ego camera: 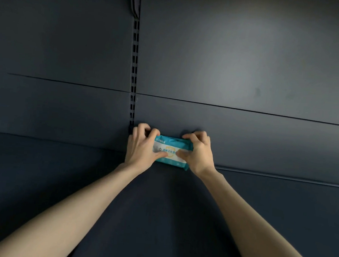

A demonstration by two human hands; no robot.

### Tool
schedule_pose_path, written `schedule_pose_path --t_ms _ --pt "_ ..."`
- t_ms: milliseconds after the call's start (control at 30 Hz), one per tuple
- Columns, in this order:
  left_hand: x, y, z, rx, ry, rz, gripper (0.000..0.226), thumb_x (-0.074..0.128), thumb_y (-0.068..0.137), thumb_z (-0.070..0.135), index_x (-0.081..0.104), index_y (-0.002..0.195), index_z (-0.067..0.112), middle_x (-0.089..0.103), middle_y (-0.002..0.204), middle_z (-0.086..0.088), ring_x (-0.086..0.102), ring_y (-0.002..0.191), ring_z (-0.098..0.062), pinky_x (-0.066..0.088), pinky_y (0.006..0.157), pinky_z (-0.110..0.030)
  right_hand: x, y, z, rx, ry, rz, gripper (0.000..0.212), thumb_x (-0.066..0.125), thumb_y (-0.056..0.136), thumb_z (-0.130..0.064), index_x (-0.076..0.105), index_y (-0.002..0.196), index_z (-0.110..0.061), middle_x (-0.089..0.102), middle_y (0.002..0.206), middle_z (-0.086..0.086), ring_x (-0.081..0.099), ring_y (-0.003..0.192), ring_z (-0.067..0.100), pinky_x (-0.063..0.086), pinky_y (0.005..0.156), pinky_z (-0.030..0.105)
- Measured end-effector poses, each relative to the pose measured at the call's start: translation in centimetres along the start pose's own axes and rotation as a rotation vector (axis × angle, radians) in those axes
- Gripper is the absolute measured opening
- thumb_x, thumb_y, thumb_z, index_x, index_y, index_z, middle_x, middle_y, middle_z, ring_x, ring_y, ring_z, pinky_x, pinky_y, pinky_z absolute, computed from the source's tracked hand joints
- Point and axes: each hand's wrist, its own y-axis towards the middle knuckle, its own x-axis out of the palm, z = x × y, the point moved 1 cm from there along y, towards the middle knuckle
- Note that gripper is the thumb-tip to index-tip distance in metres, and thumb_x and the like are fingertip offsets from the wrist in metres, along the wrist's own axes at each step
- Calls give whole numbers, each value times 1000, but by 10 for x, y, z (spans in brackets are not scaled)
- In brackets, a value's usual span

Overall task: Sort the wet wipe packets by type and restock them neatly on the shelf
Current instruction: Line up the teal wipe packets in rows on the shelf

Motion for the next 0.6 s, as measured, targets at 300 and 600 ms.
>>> schedule_pose_path --t_ms 300,600 --pt "-2 -2 -4 140 227 -10 62 77 71 48 60 123 19 53 108 -12 52 98 -31 39 78 -41 2 -3 2 -96 -247 -9 55 71 82 -32 53 133 -20 39 126 3 38 120 19 47 89 36" --pt "-3 -3 -3 174 321 -102 58 69 79 49 58 122 12 52 114 -9 53 103 -28 40 83 -41 0 -8 8 -143 -413 -118 66 59 92 -37 28 148 -26 35 136 1 32 122 22 38 99 36"
